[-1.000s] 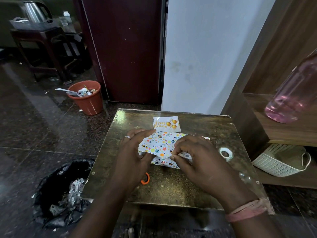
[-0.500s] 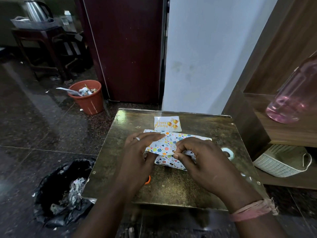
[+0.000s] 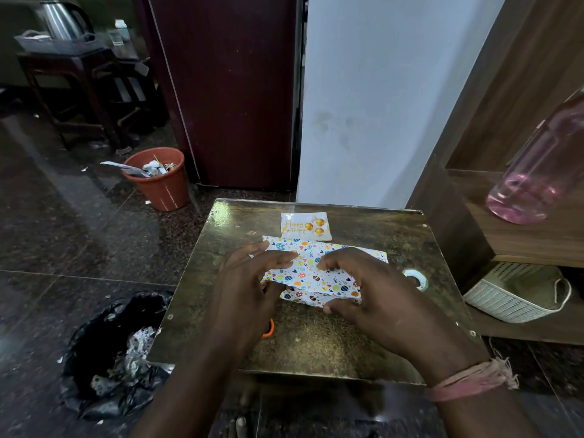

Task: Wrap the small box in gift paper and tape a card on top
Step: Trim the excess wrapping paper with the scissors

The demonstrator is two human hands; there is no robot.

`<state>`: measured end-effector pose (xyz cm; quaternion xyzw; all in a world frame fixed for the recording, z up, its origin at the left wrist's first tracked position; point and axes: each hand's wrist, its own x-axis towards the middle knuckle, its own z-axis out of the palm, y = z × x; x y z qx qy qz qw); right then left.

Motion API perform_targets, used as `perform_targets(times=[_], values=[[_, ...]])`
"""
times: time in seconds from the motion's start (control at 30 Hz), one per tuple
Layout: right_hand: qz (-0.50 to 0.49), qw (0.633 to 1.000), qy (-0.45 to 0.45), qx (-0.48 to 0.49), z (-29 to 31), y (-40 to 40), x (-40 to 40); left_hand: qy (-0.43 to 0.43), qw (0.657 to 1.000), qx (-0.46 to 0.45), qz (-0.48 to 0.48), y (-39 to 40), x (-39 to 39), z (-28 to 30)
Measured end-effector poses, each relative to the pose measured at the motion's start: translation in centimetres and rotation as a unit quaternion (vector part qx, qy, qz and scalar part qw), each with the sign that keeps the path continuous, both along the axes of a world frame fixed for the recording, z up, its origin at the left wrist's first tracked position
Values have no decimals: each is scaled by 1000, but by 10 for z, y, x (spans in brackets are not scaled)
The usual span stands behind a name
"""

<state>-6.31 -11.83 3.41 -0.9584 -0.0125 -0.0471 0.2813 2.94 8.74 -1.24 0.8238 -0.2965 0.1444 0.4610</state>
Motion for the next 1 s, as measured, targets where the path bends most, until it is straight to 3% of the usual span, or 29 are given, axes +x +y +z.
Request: perform_targets(times=[0.17, 0.57, 0.73, 1.0], values=[[-20, 1000, 9, 6, -6, 3, 5, -3, 1000, -2, -4, 2, 1, -1], [-21, 998, -67, 6, -10, 8, 7, 8, 1000, -9, -2, 3, 0, 3], [-34, 984, -165, -50, -3, 46, 6, 30, 999, -14, -4, 3, 3, 1], [-13, 999, -47, -11, -16, 91, 8, 64, 997, 6, 43, 5, 6, 2]])
